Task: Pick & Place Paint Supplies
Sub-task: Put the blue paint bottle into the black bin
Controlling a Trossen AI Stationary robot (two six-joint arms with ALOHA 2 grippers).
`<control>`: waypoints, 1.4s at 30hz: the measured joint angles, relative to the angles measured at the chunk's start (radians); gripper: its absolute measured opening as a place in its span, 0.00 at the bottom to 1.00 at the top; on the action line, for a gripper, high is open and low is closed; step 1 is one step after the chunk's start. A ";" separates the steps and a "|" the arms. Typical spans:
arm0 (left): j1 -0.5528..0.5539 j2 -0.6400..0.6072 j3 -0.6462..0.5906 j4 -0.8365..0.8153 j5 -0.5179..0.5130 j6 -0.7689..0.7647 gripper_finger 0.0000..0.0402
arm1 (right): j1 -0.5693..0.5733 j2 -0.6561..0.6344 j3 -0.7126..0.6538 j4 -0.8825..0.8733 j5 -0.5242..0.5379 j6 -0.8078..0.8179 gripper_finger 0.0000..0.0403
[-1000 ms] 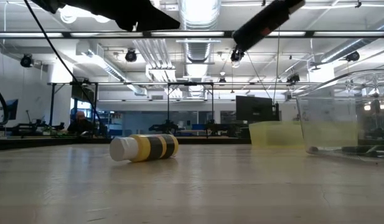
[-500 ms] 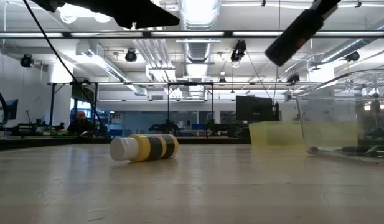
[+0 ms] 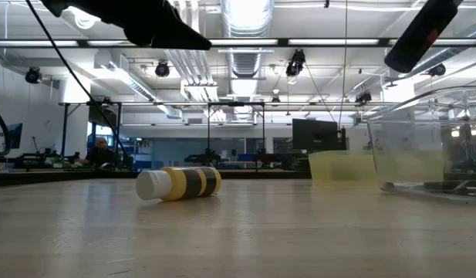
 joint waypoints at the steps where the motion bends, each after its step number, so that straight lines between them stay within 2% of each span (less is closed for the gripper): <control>1: 0.000 -0.001 0.000 -0.007 0.013 -0.011 0.95 | 0.000 -0.007 0.000 -0.012 -0.008 0.006 0.28; 9: 0.000 -0.001 0.000 -0.050 0.046 -0.045 0.95 | -0.003 -0.033 0.000 -0.051 -0.111 0.033 0.28; 16: 0.000 -0.001 0.000 -0.092 0.135 -0.071 0.95 | -0.003 -0.021 0.000 -0.045 -0.253 0.070 0.28; 24: 0.000 -0.001 0.000 -0.083 0.138 -0.081 0.95 | -0.003 -0.014 0.000 -0.021 -0.321 0.086 0.28; 42: 0.001 -0.001 0.000 -0.090 0.138 -0.086 0.95 | -0.055 -0.015 0.000 0.026 -0.565 0.123 0.28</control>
